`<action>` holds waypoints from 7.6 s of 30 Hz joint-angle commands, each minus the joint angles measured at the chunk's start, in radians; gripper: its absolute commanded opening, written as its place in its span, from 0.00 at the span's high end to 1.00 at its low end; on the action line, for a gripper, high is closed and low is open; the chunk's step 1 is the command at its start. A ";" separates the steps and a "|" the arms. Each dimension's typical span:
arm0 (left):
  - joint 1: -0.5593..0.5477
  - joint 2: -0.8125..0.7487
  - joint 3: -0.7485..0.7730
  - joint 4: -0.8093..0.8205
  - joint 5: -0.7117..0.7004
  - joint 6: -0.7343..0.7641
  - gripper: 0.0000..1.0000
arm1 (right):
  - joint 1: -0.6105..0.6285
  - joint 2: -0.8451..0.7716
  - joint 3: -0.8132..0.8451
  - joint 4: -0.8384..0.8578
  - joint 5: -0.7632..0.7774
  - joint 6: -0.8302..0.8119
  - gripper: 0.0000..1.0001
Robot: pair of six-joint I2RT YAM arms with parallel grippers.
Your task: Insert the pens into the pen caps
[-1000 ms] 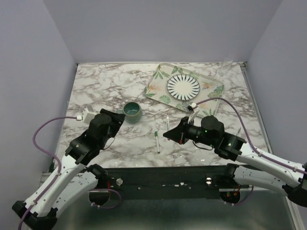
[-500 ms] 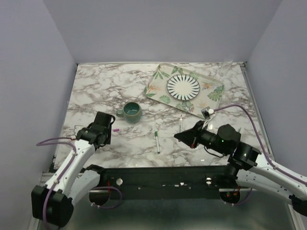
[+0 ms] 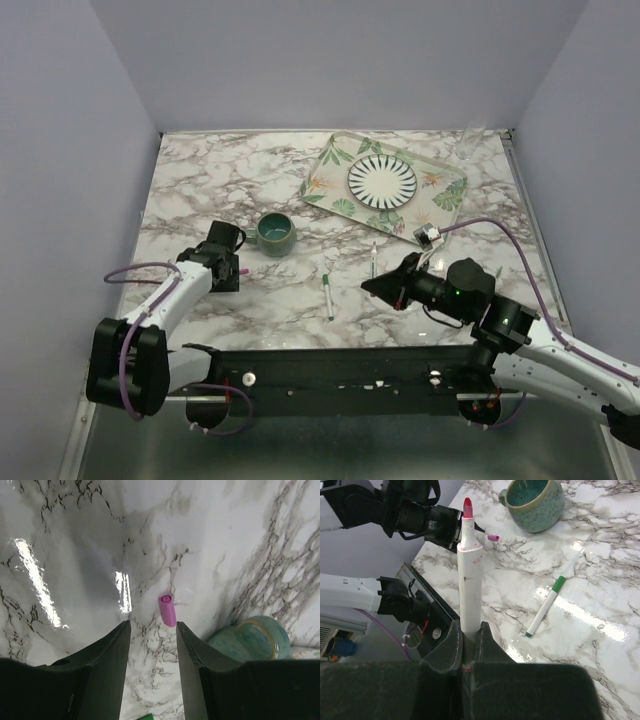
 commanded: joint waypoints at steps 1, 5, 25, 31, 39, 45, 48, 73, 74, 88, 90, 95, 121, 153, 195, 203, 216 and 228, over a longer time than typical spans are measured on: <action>0.027 0.078 0.014 0.055 0.021 0.023 0.50 | 0.000 -0.003 0.005 0.000 0.018 -0.019 0.99; 0.045 0.096 0.014 0.090 0.005 0.047 0.50 | 0.002 0.001 0.004 -0.002 0.018 -0.018 0.99; 0.059 0.300 0.155 -0.020 0.117 0.061 0.53 | 0.003 0.033 0.024 -0.002 0.035 -0.034 0.99; 0.059 0.328 0.141 -0.047 0.129 0.041 0.56 | 0.002 0.016 0.027 -0.022 0.059 -0.041 0.99; 0.059 0.366 0.131 -0.023 0.125 0.049 0.64 | 0.002 0.017 0.030 -0.023 0.056 -0.033 0.99; 0.061 0.322 0.089 0.029 0.137 0.095 1.00 | 0.002 0.027 0.044 -0.038 0.036 -0.028 0.99; 0.061 0.264 0.098 -0.024 0.140 0.136 1.00 | 0.002 0.034 0.054 -0.042 0.015 -0.030 0.99; 0.050 -0.576 -0.076 0.969 0.853 0.709 1.00 | 0.114 0.479 0.223 0.365 -0.429 -0.038 0.99; 0.044 -0.571 -0.080 1.044 0.887 0.692 1.00 | 0.117 0.485 0.225 0.373 -0.422 -0.038 0.99; -0.025 -0.548 -0.118 1.295 1.085 0.658 1.00 | 0.118 0.586 0.315 0.376 -0.399 -0.038 0.99; -0.031 -0.544 -0.121 1.292 1.093 0.662 1.00 | 0.118 0.588 0.320 0.362 -0.389 -0.033 0.99; -0.059 -0.542 -0.115 1.264 1.102 0.704 1.00 | 0.118 0.582 0.320 0.354 -0.363 -0.030 0.99; -0.065 -0.545 -0.121 1.183 1.061 0.767 1.00 | 0.118 0.530 0.264 0.362 -0.309 -0.015 0.99; -0.065 -0.536 -0.043 1.060 0.959 0.770 1.00 | 0.123 0.534 0.257 0.356 -0.317 -0.005 0.99; -0.073 -0.590 -0.112 1.077 1.034 0.782 1.00 | 0.125 0.554 0.281 0.348 -0.301 0.004 0.99; -0.074 -0.586 -0.110 1.075 1.038 0.784 1.00 | 0.125 0.550 0.281 0.345 -0.297 0.001 0.99; -0.090 -0.603 -0.095 0.983 1.057 0.842 1.00 | 0.125 0.550 0.309 0.316 -0.277 -0.016 0.99; -0.131 -0.585 -0.073 0.862 1.080 0.922 1.00 | 0.125 0.593 0.520 0.058 -0.067 -0.188 0.99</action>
